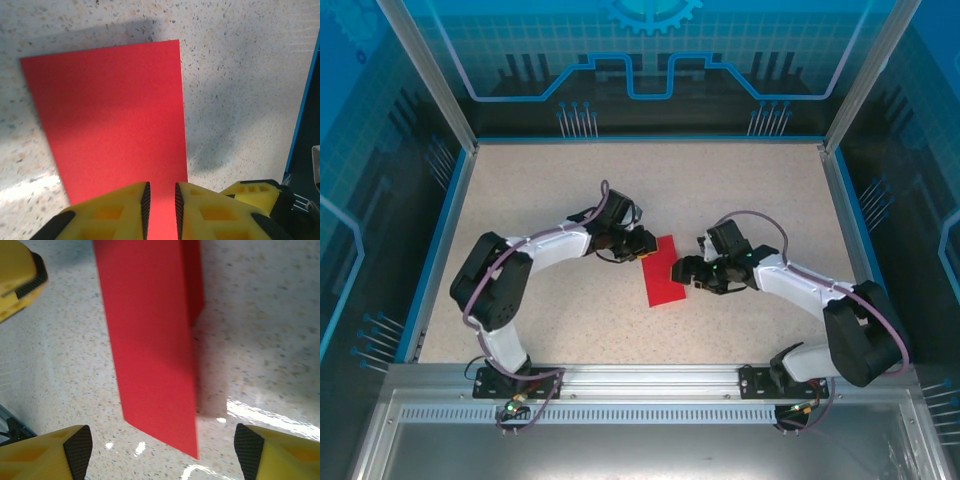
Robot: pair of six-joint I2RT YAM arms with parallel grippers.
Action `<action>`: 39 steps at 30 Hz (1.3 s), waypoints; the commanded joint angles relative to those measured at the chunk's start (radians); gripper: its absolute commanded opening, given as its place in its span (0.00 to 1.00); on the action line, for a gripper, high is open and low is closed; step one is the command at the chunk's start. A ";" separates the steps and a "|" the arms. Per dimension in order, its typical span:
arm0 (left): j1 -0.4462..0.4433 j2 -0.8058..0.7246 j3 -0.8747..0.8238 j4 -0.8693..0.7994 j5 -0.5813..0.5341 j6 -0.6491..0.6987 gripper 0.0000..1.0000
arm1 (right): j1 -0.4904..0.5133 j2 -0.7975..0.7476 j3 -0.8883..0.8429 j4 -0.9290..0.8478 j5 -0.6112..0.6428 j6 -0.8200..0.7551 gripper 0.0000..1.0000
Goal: Fold a paper plane with a square sheet of paper (pick it up from the middle)
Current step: Third fold the triangle at the center of the table.
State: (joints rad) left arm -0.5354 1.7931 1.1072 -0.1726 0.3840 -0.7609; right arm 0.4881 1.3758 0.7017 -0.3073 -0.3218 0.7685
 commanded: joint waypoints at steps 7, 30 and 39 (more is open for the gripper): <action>-0.011 0.106 0.054 -0.023 0.000 0.008 0.19 | -0.025 0.006 -0.099 0.134 -0.121 0.069 0.71; -0.011 0.180 0.049 -0.120 -0.100 0.002 0.16 | 0.020 0.042 -0.106 0.108 -0.043 0.081 0.48; -0.011 0.184 0.052 -0.135 -0.106 0.004 0.16 | 0.032 0.068 -0.087 0.069 -0.035 0.063 0.52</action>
State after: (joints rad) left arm -0.5400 1.9499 1.1496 -0.2386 0.3180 -0.7601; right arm 0.5030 1.4281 0.5953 -0.2169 -0.3489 0.8452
